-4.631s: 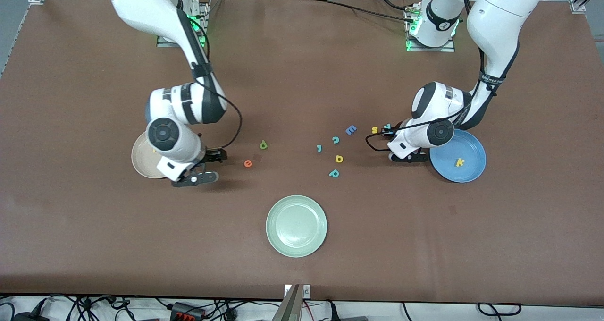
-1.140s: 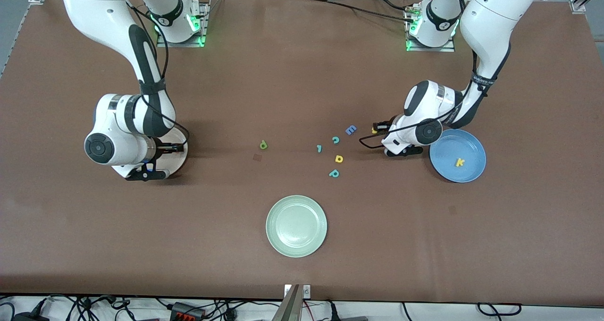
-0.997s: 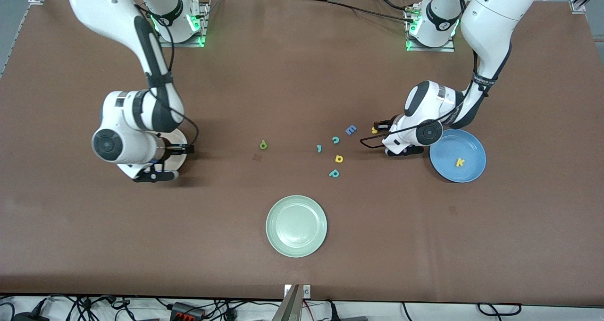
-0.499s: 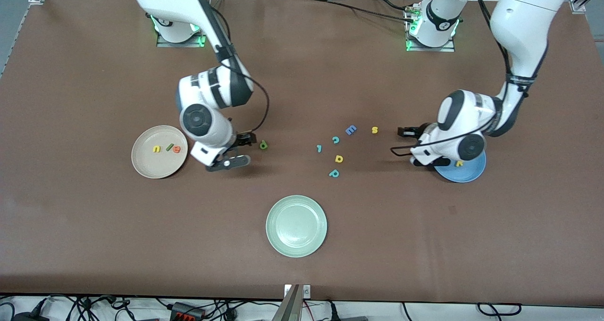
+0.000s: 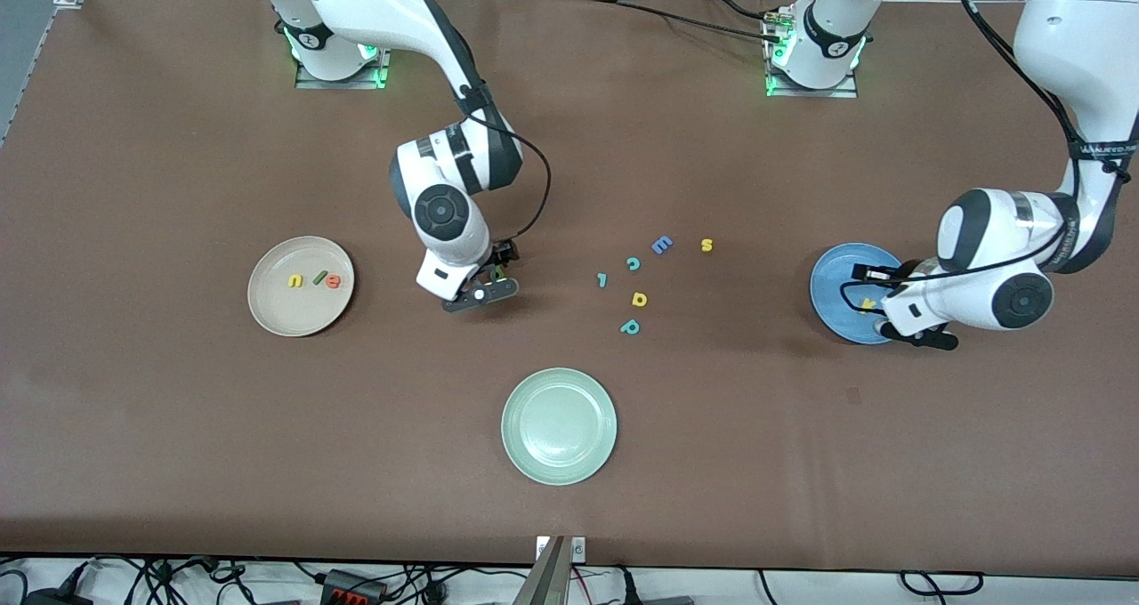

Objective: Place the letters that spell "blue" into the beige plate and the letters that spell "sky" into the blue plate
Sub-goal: 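Grasp the green p with the right gripper while the left gripper reaches yellow s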

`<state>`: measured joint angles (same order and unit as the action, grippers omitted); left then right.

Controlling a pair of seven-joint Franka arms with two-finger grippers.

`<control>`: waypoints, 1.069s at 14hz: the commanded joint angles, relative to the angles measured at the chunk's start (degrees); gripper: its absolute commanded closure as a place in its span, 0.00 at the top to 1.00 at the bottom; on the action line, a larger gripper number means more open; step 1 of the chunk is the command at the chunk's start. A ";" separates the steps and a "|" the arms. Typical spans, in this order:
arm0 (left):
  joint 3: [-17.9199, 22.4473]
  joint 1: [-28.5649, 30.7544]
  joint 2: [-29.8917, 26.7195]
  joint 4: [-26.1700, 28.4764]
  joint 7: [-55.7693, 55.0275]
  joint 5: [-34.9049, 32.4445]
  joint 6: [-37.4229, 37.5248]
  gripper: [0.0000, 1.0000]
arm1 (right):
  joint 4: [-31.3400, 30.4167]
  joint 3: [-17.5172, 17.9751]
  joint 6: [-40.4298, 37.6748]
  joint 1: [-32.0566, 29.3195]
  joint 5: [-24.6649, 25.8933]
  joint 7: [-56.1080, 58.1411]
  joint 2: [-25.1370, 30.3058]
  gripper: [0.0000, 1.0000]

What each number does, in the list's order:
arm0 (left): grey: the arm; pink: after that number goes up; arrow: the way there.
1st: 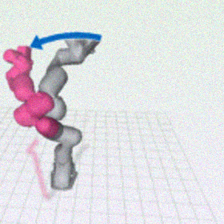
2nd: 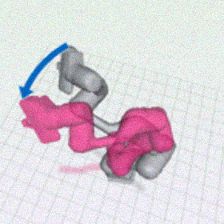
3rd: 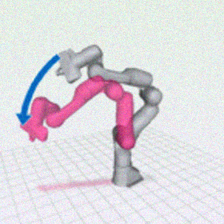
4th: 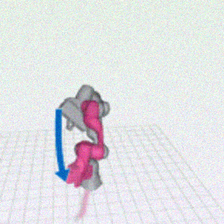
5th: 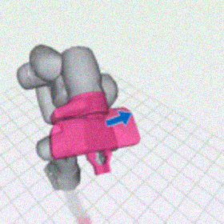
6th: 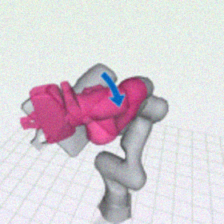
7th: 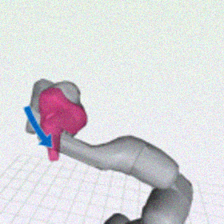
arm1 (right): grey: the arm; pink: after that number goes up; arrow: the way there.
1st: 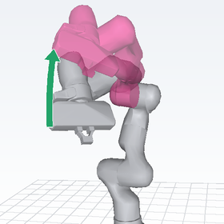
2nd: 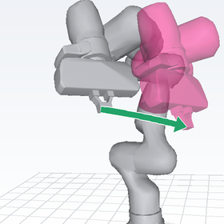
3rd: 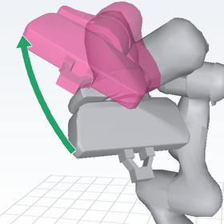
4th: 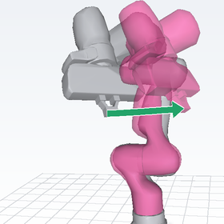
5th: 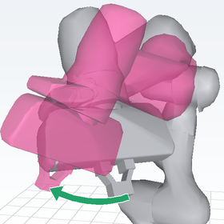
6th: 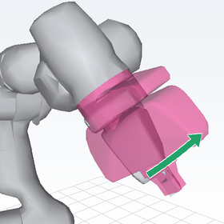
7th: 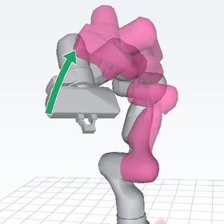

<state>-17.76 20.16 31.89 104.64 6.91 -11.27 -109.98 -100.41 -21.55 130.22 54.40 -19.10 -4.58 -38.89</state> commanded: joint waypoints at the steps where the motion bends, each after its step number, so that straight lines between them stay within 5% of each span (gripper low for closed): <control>1: -0.70 0.93 3.27 -2.51 1.62 -0.78 1.26 1.00 | 0.66 -0.69 2.41 1.41 -0.93 0.36 -1.89 0.98; 6: -5.17 1.02 2.30 -2.25 -0.74 2.02 5.56 1.00 | 0.57 -0.60 2.15 1.93 -1.20 0.18 -2.15 0.77; 11: -15.18 -0.21 2.39 -1.72 -27.43 5.91 6.71 1.00 | 0.57 -0.60 2.15 1.93 -1.20 0.27 -2.42 0.66; 15: -15.64 -10.72 2.48 0.29 -38.85 4.86 2.76 1.00 | 1.01 -0.51 2.41 1.93 -1.29 0.36 -3.21 0.56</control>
<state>-33.78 14.81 34.77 103.66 -25.76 -5.84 -105.47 -100.35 -21.56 132.38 55.68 -19.11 -4.58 -41.10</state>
